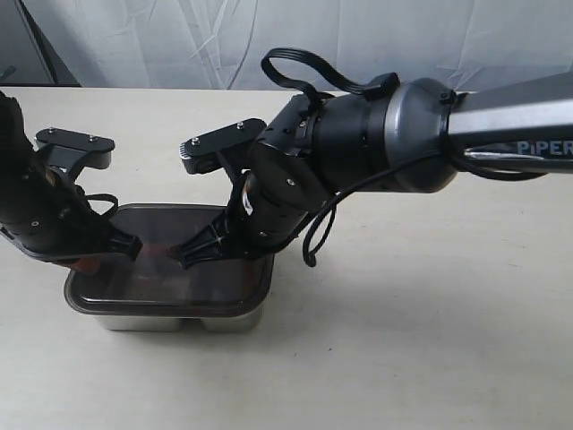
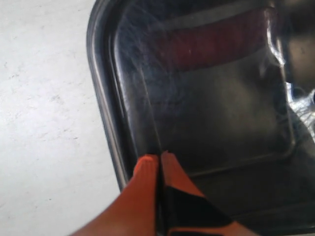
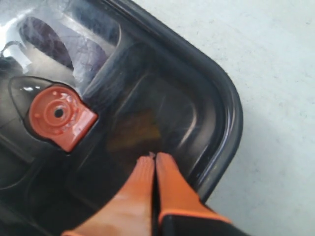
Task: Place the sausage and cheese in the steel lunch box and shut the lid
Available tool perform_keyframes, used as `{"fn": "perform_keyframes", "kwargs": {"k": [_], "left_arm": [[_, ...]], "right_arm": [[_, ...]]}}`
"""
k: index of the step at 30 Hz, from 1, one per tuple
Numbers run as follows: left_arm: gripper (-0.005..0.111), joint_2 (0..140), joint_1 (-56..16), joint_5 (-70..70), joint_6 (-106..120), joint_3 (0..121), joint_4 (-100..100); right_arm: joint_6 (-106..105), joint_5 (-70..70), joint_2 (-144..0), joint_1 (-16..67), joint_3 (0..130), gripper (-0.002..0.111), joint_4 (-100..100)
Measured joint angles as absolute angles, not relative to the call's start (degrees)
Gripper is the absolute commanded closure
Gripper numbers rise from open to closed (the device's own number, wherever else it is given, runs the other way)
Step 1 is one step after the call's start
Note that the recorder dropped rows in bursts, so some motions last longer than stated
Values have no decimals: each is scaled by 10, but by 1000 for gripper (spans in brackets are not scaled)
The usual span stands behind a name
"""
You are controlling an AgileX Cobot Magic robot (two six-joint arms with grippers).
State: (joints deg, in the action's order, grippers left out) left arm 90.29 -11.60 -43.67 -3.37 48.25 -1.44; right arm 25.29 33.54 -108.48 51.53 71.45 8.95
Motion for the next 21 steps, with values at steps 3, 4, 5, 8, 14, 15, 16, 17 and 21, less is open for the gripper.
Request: {"fn": "perform_keyframes", "kwargs": {"k": [3,4,5,8,14,15,16,17,21], "left_arm": [[107,908,-116,-439,-34,484,-14],[107,909,-116,-439,-34,485,-15],[107,910,-116,-441,-34,485,-15],[107,913,-116,-441,-34,486,-16],[107,914,-116,-441,-34,487,-16],[107,914,-116,-441,-34,487,-16],[107,914,-116,-441,-34,487,-16],[107,914,-116,-441,-34,487,-16],[107,915,-116,-441,-34,487,-16]], "right_arm": [[253,337,-1085,515,715,109,89],[253,338,-1085,515,715,109,89],[253,341,-1085,515,715,109,89],[253,346,-1089,515,716,109,89],[233,354,-1103,514,722,109,79],[230,354,-1105,514,724,109,76],[229,354,-1107,514,724,109,76],[226,354,-1109,512,725,109,75],[179,354,-1110,508,725,109,35]]}}
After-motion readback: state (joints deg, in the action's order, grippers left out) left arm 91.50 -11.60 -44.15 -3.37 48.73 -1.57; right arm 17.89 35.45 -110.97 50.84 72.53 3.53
